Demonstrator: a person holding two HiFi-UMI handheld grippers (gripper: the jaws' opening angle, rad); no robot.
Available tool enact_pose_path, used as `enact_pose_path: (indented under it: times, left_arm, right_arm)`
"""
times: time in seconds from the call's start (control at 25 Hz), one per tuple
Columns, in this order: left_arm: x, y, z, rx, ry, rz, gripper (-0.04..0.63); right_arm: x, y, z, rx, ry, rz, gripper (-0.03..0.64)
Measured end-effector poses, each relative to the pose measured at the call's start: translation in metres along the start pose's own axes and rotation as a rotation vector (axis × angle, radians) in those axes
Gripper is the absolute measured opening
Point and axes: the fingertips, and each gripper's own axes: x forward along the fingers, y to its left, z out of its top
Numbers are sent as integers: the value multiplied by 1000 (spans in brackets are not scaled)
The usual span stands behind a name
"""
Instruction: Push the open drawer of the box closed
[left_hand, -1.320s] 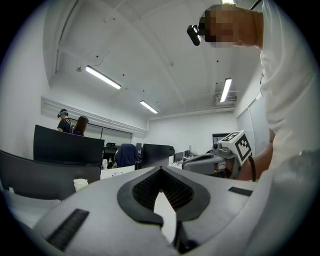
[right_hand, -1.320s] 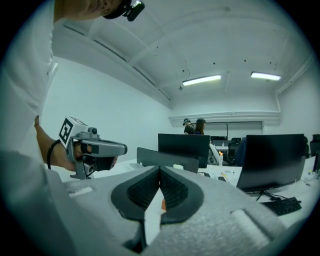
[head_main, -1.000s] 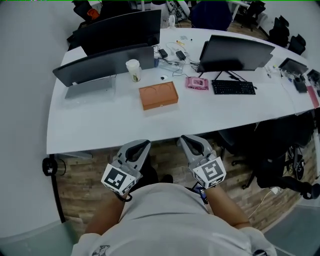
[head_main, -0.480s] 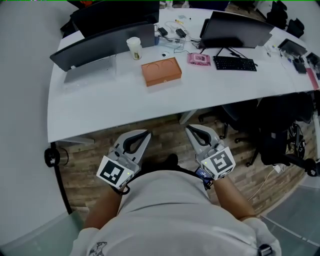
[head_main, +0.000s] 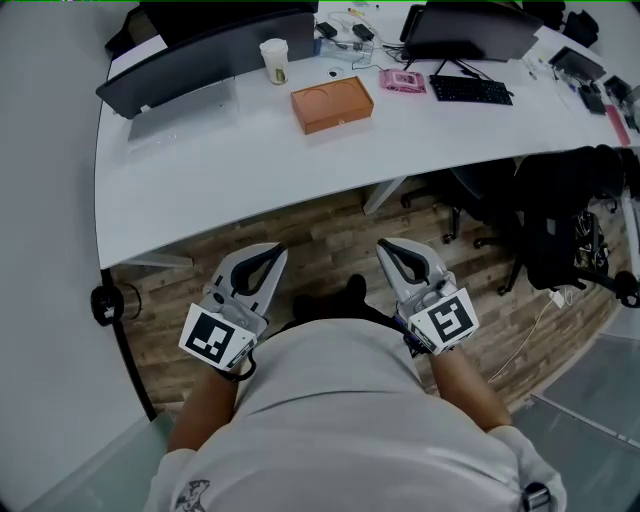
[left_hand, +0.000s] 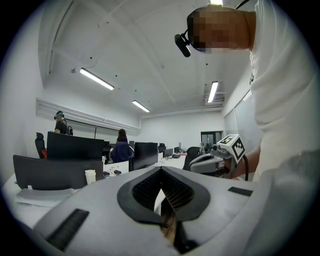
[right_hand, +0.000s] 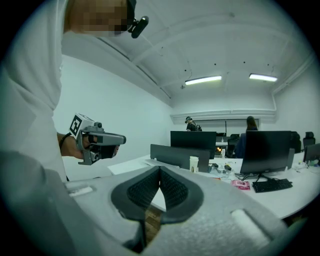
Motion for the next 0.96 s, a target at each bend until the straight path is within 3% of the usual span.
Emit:
enact_pose_path:
  times: [0.36,0.96]
  left_arm:
    - [-41,4,-7,-18,-13,-13,-2]
    - [-43,0,-7,-31,-26,-50,-2]
  right_arm:
    - [-2,48,0,-6,-12,-13,3]
    - [-2,61,7,1,10,-17,3]
